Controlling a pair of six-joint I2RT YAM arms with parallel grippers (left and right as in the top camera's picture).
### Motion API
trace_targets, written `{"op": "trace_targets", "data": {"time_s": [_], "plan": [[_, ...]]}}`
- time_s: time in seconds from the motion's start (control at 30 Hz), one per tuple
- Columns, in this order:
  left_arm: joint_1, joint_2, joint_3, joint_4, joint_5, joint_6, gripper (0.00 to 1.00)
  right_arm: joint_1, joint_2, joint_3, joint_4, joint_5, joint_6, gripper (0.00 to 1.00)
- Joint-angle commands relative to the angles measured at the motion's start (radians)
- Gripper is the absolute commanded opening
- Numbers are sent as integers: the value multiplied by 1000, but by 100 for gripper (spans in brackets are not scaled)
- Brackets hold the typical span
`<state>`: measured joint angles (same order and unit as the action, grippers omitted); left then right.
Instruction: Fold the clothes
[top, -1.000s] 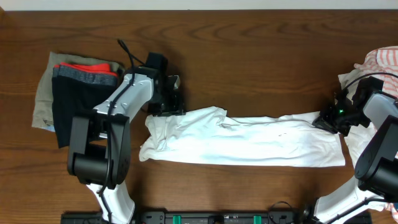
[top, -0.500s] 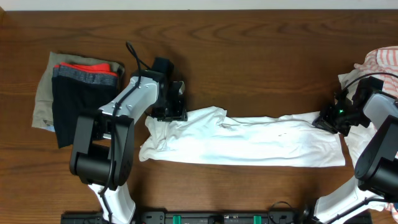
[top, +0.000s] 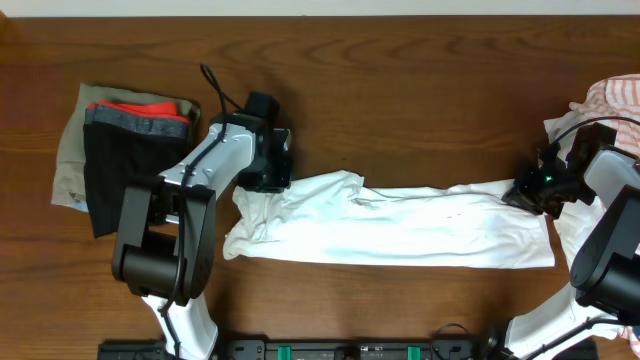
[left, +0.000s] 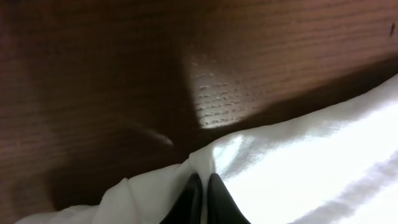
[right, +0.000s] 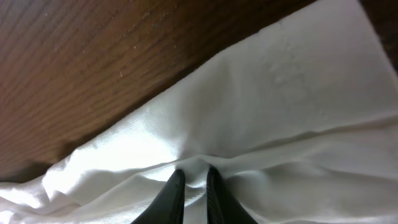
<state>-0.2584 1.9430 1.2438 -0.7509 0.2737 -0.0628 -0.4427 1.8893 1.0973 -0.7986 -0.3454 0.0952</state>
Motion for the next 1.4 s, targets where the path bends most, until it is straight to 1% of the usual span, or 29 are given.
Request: {"op": "trace_targets", "data": {"time_s": [0.0,0.13,0.27,0.37,0.53,0.67,0.87,1.07,1.13,1.27,1.37], "plan": [[0,11,-11,1,21,6,6,8,27,-19,-3,87,5,13],[0,-4,2,-4,142,49,6,8,27,-19,-2,87,5,13],[0,-74,11,-11,279,69,6,8,27,-19,-2,87,5,13],[0,-139,11,-45,315,70,6,8,27,-19,-2,87,5,13],[0,-230,11,-151,315,70,6,8,27,-19,-1,87,5,14],[0,-264,10,-273,315,74,6,7,27,-19,-1,87,5,14],[0,-264,10,-435,314,156,6,3,27,-19,-2,87,5,14],[0,-264,10,-504,310,245,6,3,27,-19,-5,87,5,14],[0,-264,10,-526,274,250,6,3,27,-19,-6,87,5,14],[0,-264,10,-566,132,246,6,3,27,-19,-5,87,5,14],[0,-264,10,-580,99,245,6,3,27,-19,-6,87,5,14]]}}
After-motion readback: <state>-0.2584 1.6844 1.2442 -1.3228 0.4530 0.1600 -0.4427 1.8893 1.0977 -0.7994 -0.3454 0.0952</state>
